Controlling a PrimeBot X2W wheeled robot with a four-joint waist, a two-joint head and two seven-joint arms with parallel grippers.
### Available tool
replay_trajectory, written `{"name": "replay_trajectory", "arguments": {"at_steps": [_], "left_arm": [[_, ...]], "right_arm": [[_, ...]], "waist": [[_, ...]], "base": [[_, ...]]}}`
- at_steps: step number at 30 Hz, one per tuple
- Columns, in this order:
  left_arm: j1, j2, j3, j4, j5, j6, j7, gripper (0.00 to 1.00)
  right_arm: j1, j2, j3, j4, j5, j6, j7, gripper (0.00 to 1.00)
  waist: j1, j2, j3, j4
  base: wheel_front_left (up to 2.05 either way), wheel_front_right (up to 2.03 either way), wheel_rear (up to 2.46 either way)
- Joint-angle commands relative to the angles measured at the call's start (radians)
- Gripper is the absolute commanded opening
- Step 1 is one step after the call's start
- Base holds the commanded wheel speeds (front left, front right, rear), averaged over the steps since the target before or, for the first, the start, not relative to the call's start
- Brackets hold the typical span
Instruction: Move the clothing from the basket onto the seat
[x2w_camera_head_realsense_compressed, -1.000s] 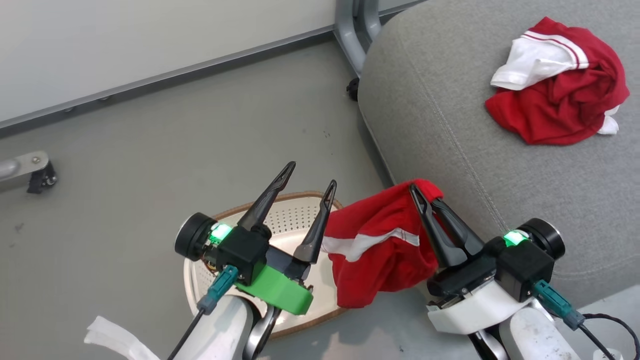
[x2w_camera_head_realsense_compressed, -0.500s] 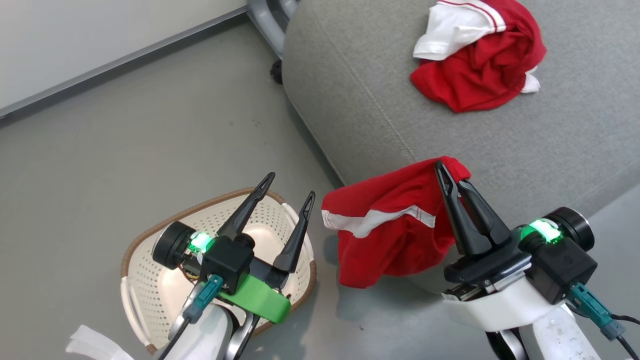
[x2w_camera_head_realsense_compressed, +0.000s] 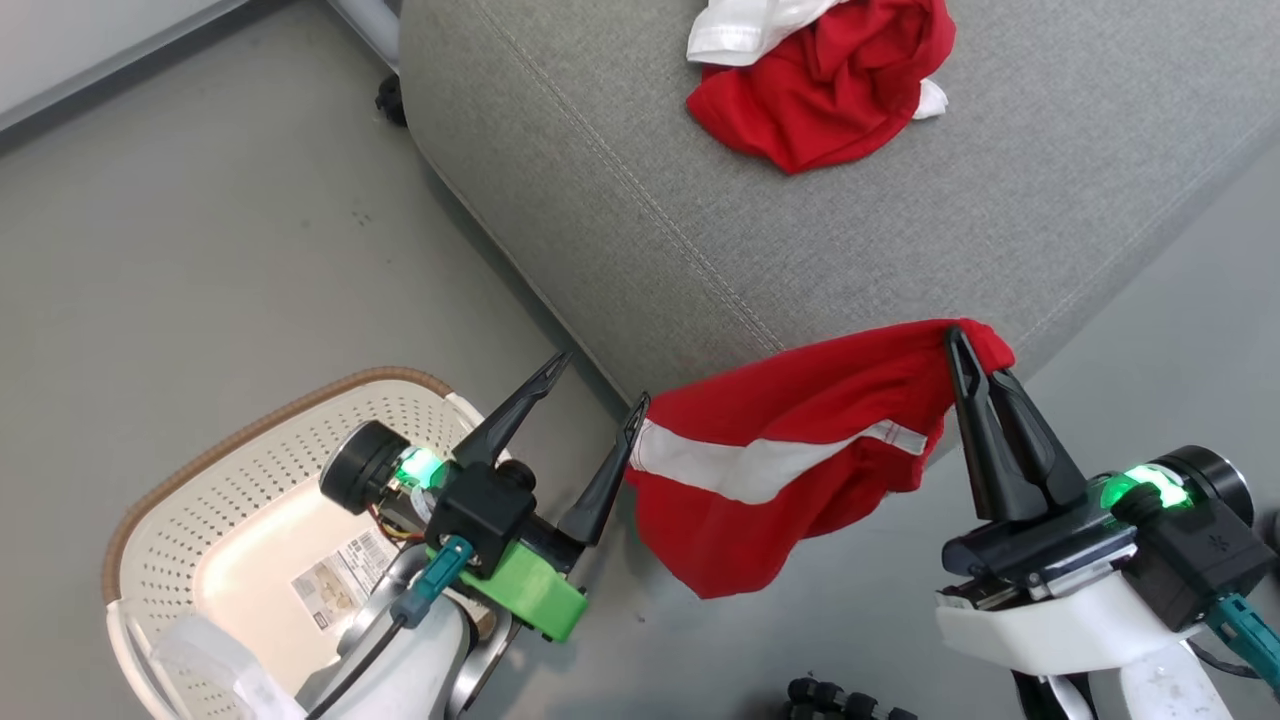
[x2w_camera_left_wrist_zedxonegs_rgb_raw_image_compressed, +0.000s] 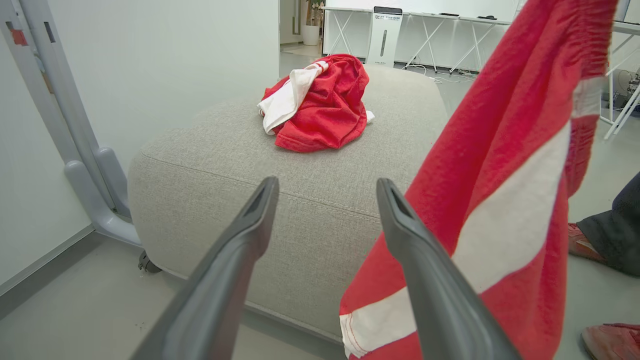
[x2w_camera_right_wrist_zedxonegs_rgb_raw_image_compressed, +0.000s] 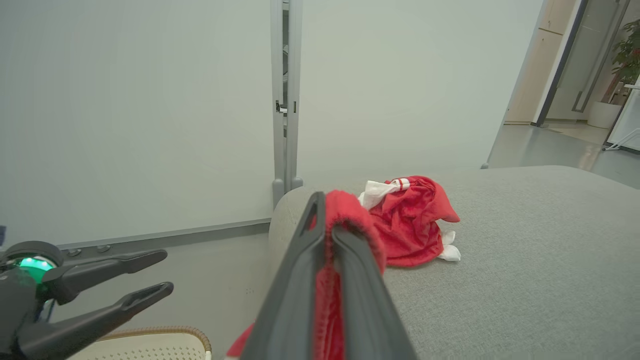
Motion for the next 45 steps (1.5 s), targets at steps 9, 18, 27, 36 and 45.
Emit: {"name": "replay_trajectory", "arguments": {"at_steps": [9, 18, 27, 36, 45], "left_arm": [[-0.094, 0.074, -0.09, 0.007, -0.013, -0.004, 0.001, 1.0], [-0.137, 0.147, -0.119, -0.1, -0.001, -0.003, 0.077, 1.0], [-0.141, 0.192, -0.123, -0.204, 0.013, 0.005, 0.146, 1.0], [-0.133, 0.206, -0.125, -0.232, 0.007, 0.019, 0.145, 1.0], [-0.122, 0.204, -0.125, -0.213, -0.01, 0.03, 0.128, 1.0]], "right_arm": [[-0.145, -0.001, -0.052, -0.061, -0.143, -0.002, -0.005, 0.0], [-0.637, -0.163, -0.189, 0.02, -0.08, -0.001, -0.005, 0.0], [-1.102, -0.332, -0.289, 0.285, 0.063, -0.001, -0.004, 0.0], [-1.003, -0.405, -0.35, 0.463, 0.037, -0.001, -0.004, 0.0], [-0.692, -0.262, -0.498, 0.611, 0.045, -0.001, -0.004, 1.0]], "waist": [[0.0, 0.0037, 0.114, -0.019], [0.0, 0.0037, 0.256, -0.008], [0.0, 0.0037, 0.378, 0.05], [0.0, 0.0037, 0.412, 0.086], [0.0, 0.0037, 0.354, 0.096]], "base": [[0.02, 0.02, 0.02], [0.0, 0.0, 0.0], [0.0, 0.0, 0.0], [0.0, 0.0, 0.0], [0.0, 0.0, 0.0]]}}
